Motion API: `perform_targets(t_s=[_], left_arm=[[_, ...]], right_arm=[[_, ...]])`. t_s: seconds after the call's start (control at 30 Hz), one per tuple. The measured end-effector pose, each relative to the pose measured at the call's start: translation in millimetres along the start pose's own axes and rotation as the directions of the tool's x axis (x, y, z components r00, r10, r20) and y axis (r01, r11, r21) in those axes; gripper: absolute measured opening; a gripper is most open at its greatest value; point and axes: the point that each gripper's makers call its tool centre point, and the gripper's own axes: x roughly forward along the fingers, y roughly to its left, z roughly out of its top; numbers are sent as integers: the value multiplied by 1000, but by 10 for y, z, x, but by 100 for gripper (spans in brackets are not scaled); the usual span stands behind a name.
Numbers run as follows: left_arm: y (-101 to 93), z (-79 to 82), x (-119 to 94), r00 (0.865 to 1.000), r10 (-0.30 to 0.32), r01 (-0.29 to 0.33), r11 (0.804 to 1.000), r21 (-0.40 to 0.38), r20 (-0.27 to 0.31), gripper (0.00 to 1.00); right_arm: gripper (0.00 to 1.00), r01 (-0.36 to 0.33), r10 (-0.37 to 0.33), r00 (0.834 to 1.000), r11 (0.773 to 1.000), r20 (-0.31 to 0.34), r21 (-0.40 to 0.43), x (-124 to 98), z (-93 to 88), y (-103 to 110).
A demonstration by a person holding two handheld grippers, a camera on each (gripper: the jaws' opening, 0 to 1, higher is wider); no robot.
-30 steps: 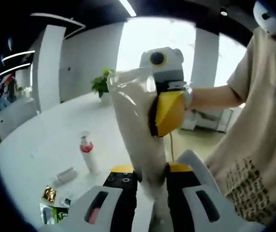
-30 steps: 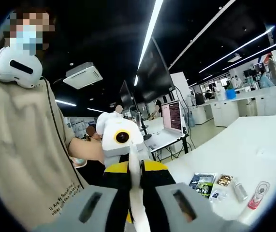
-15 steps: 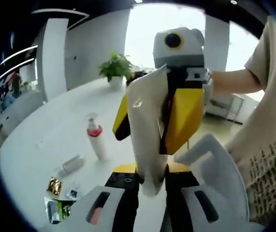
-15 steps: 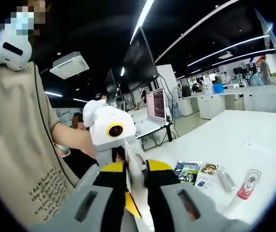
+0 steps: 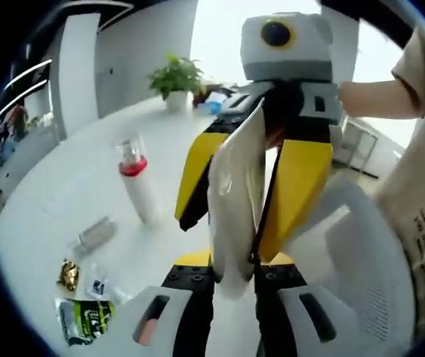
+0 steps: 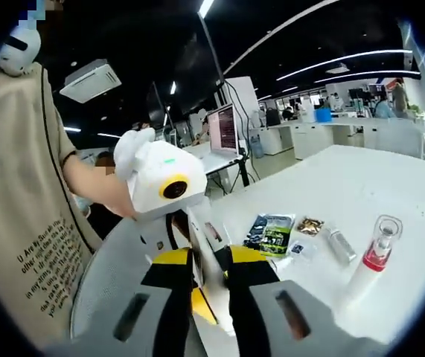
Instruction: Arrange the skincare products in the storage area until every visible bottle or jar stands upright without overlapping.
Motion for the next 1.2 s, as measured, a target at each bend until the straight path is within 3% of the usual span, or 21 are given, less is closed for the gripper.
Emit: perform_targets(t_s=[0.27, 0.8, 1.2], left_arm=[[18, -123, 102, 999, 1, 0, 1000, 26, -39, 17], [45, -263, 189, 998, -1, 3, 999, 34, -68, 17], [60, -278, 209, 998, -5, 7, 999, 38, -62, 17]], right_arm=[[16, 10, -10, 999, 1000, -44, 10, 31, -173, -43], [17, 17, -14, 995, 1000, -102, 27, 89, -334, -88], [18, 37, -33, 994, 999, -102, 40, 102, -354, -126]])
